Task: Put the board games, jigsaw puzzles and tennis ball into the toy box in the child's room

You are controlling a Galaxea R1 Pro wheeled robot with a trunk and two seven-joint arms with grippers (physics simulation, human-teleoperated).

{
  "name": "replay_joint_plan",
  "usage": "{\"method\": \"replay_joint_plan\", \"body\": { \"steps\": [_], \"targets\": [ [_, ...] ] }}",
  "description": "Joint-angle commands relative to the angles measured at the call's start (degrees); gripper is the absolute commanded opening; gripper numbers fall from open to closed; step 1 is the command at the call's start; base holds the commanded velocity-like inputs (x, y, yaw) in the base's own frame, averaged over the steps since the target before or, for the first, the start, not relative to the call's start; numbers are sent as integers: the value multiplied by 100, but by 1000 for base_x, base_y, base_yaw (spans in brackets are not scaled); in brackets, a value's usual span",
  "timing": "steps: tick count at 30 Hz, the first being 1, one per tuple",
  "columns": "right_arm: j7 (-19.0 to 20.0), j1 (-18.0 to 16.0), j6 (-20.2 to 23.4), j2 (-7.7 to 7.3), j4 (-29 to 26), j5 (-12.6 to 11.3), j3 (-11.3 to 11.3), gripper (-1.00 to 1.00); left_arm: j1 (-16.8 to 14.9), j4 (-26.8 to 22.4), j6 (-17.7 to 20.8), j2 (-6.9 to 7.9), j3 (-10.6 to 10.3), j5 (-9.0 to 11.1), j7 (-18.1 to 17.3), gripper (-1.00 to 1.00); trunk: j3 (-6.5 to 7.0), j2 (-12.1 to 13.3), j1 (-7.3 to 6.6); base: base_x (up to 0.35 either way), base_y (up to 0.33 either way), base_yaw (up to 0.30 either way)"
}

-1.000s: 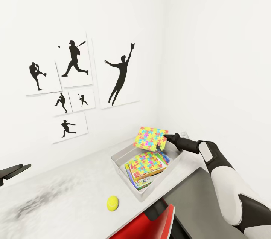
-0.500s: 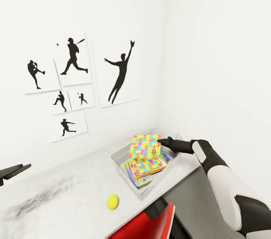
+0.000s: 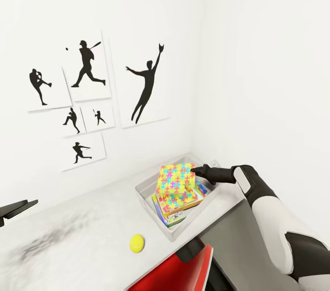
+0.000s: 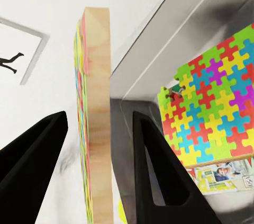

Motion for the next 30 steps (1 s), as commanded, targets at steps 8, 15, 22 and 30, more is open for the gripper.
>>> {"method": "replay_joint_plan", "body": {
  "steps": [8, 15, 22, 30],
  "targets": [
    [25, -143, 13, 8, 8, 44, -23, -100, -5, -1, 61, 1, 2, -8, -26, 100, -90, -14, 4, 0, 0, 0],
    [11, -229, 4, 14, 24, 55, -11, -100, -5, -1, 61, 1, 2, -8, -26, 100, -156, -14, 4, 0, 0, 0],
    [13, -236, -55, 9, 25, 71, -2, -100, -5, -1, 61, 1, 2, -8, -26, 100, -222, -14, 4, 0, 0, 0],
    [17, -237, -391, 14, 20, 350, 296, -100, -5, 0, 61, 1, 0, -8, -26, 100, -297, -14, 4, 0, 0, 0]
  ]
}}
